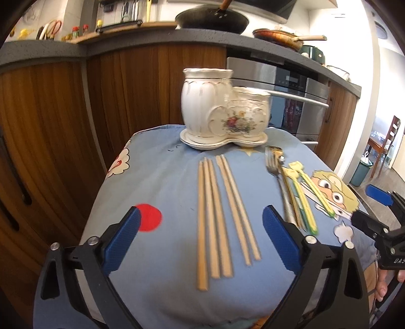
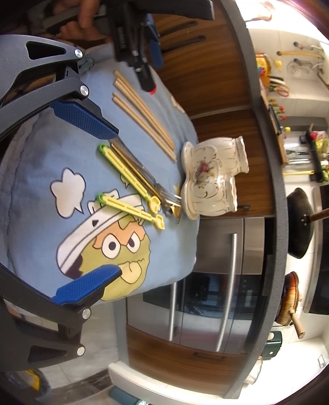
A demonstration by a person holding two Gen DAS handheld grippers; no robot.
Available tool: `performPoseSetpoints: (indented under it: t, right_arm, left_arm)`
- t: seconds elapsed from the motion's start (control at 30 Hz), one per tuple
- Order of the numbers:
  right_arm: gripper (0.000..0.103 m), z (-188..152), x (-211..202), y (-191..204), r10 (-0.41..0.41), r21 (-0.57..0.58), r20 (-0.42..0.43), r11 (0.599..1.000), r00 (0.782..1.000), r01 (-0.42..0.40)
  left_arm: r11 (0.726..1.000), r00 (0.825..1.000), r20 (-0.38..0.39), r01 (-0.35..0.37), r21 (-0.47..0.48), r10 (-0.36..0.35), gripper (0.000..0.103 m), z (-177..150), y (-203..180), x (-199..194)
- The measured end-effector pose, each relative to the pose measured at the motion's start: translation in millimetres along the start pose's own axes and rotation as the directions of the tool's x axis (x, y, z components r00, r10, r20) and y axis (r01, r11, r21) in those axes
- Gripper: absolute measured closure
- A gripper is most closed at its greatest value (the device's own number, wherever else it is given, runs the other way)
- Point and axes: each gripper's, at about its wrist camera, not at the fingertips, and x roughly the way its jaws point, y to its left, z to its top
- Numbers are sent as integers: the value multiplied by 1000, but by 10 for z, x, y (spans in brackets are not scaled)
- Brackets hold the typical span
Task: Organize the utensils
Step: 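Grasp one wooden chopstick with the left tool while the right grasps a yellow tulip utensil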
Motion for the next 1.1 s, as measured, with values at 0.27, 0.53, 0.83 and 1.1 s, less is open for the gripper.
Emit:
performPoseSetpoints:
  t: [0.27,0.53,0.83,1.1]
  right_arm:
    - [8,188,80,-53,-13,-13,-19,1000,1000,13]
    - [38,284,315,-142,-5,13,-124,1000,992,7]
    - [51,376,624,-161,4,-17,-228,1000,974,-8]
    - [66,372,931,-138,9,-56,-328,998,945,-29]
  left_arm:
    - [1000,990,-138,12,-2,-12,42,178,226,400]
    - [997,973,-227,47,68,-31,49,218,137,664]
    - [995,962,-268,66,72,-44,60,290,169,783]
    - [991,951,-305,82,109,-45,63,355,124,888]
